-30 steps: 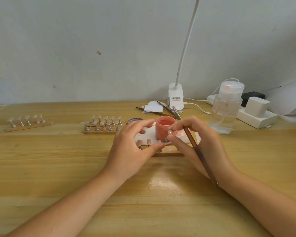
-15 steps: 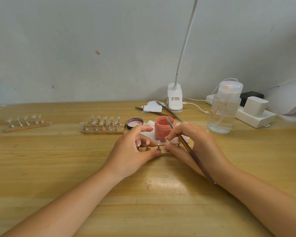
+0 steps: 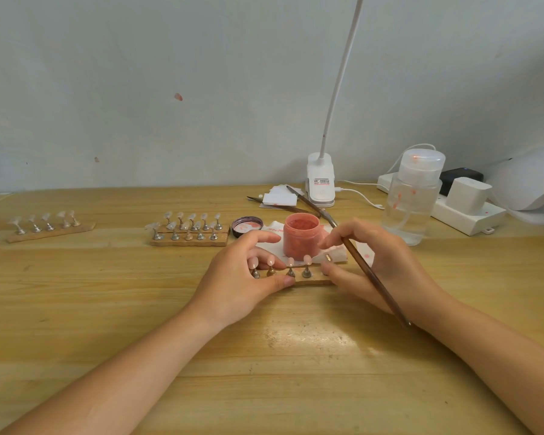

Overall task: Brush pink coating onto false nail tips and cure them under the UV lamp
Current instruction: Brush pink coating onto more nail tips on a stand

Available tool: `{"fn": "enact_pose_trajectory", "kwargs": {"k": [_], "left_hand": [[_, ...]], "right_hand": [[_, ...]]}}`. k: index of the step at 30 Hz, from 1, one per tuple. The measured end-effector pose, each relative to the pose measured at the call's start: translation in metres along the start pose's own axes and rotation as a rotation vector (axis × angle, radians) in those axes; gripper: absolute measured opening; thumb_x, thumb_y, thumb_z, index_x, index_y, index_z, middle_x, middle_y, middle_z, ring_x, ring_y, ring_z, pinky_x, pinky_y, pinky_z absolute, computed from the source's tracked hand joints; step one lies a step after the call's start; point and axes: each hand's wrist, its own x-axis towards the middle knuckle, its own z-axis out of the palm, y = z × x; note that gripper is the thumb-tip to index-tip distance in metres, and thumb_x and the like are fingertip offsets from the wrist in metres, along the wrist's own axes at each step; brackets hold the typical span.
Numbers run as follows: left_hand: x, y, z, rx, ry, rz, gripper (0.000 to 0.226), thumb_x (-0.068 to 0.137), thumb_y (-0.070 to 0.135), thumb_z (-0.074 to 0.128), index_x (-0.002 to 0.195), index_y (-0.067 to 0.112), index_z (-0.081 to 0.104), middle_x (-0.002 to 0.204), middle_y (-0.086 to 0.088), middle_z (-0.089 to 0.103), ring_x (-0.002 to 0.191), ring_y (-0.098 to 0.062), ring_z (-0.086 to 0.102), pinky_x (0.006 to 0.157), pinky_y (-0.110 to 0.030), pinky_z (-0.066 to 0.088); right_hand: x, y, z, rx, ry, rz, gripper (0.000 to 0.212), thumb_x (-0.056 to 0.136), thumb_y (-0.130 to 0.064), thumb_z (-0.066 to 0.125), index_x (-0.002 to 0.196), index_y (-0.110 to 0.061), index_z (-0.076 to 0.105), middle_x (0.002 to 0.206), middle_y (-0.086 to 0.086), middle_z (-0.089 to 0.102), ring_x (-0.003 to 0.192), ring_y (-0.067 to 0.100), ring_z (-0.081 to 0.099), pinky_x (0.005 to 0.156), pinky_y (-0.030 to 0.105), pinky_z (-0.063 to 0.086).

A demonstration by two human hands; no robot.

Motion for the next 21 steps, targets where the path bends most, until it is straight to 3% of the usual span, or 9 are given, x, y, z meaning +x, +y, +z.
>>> {"fn": "enact_pose_trajectory", "kwargs": {"k": [5,12,16,21], "left_hand": [[-0.0001,-0.0014,-0.0002,0.005,0.001,-0.003,0.050,0.065,0.018,0.081,0.103,0.033,0.053,0.076,0.014,0.067,0.065,0.011,0.047,0.060,-0.003,0.033],[0.0000,-0.0012,-0.0003,0.010,-0.001,-0.001,0.050,0.065,0.016,0.080,0.106,0.030,0.054,0.078,0.011,0.067,0.062,0.011,0.046,0.060,-0.003,0.033],[0.0001,-0.0014,-0.0004,0.016,-0.009,0.006,0.049,0.066,0.017,0.080,0.104,0.032,0.053,0.078,0.013,0.067,0.064,0.012,0.047,0.060,-0.002,0.033],[-0.0003,-0.0008,-0.0005,0.018,-0.006,0.006,0.048,0.066,0.018,0.080,0.104,0.032,0.053,0.076,0.015,0.067,0.065,0.012,0.048,0.061,-0.002,0.033]], "right_hand": [[-0.0009,0.0009,-0.0010,0.044,-0.032,0.019,0.024,0.075,-0.008,0.072,0.086,-0.026,0.059,0.086,-0.014,0.063,0.088,0.003,0.059,0.080,0.009,0.042],[-0.0007,0.0018,-0.0006,0.124,-0.042,0.061,0.022,0.075,-0.006,0.071,0.088,-0.020,0.061,0.087,-0.007,0.065,0.084,0.004,0.062,0.083,0.015,0.045],[0.0006,0.0003,0.0010,0.206,-0.020,0.110,0.023,0.075,0.002,0.070,0.085,-0.017,0.060,0.086,-0.004,0.067,0.083,0.003,0.064,0.078,0.012,0.047],[0.0027,-0.0014,0.0016,0.318,0.078,0.189,0.019,0.077,0.007,0.066,0.087,-0.008,0.059,0.086,0.002,0.068,0.080,0.008,0.066,0.078,0.018,0.052]]}}
